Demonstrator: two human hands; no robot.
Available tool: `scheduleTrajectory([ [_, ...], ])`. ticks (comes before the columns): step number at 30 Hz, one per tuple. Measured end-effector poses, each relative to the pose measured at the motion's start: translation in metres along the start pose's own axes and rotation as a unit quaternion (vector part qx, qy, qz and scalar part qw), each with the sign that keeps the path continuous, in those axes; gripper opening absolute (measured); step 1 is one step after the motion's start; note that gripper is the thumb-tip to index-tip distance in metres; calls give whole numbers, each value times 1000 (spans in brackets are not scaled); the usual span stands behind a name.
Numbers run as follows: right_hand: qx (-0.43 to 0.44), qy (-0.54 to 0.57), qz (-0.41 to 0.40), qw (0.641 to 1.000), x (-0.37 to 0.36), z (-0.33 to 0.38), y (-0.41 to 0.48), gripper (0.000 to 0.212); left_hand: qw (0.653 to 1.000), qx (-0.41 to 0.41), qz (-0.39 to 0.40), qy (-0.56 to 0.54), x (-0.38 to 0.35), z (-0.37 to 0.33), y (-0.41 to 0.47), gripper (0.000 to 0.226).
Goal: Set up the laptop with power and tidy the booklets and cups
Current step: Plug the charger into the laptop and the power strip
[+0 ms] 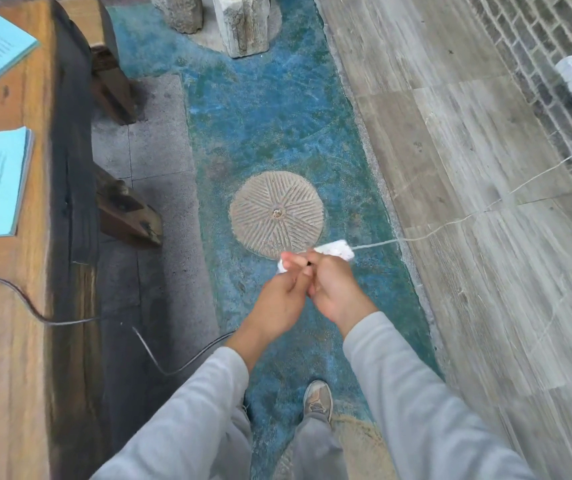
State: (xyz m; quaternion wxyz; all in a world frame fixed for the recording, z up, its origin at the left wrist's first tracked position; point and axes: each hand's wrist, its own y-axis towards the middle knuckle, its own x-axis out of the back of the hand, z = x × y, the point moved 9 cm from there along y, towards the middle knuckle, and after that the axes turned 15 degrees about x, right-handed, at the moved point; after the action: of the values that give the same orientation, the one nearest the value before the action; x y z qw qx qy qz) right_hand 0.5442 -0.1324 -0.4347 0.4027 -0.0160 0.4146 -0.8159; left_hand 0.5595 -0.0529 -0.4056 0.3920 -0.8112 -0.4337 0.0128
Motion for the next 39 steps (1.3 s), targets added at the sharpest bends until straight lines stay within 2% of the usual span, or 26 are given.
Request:
scheduleTrajectory([
  [3,-7,-12,14,1000,-4,-20,-1,21,999,40,19,25,10,13,6,46],
  [6,-23,1,-25,999,6,-27,6,18,996,57,37,63,23,30,-5,45],
  [10,-28,-12,-58,998,20,-31,22,23,979,54,70,186,44,49,-23,36],
  [14,-16,-38,-76,996,26,-31,33,17,955,58,97,274,72,59,-37,32],
  [16,-20,1,-79,997,21,-34,35,16,961,57,85,259,86,56,-35,32],
  [20,-64,24,-28,997,-18,-63,21,18,973,57,42,219,98,49,-19,27],
  [25,-111,24,18,993,-55,-108,1,26,980,105,22,165,115,68,1,33],
  [30,-140,25,36,989,-80,-151,-10,22,956,111,27,269,130,96,3,30],
  [34,-137,35,7,990,-85,-168,-11,23,943,87,40,318,135,114,0,25],
  [39,-149,22,3,989,-96,-185,-16,16,899,89,38,426,140,144,4,30],
])
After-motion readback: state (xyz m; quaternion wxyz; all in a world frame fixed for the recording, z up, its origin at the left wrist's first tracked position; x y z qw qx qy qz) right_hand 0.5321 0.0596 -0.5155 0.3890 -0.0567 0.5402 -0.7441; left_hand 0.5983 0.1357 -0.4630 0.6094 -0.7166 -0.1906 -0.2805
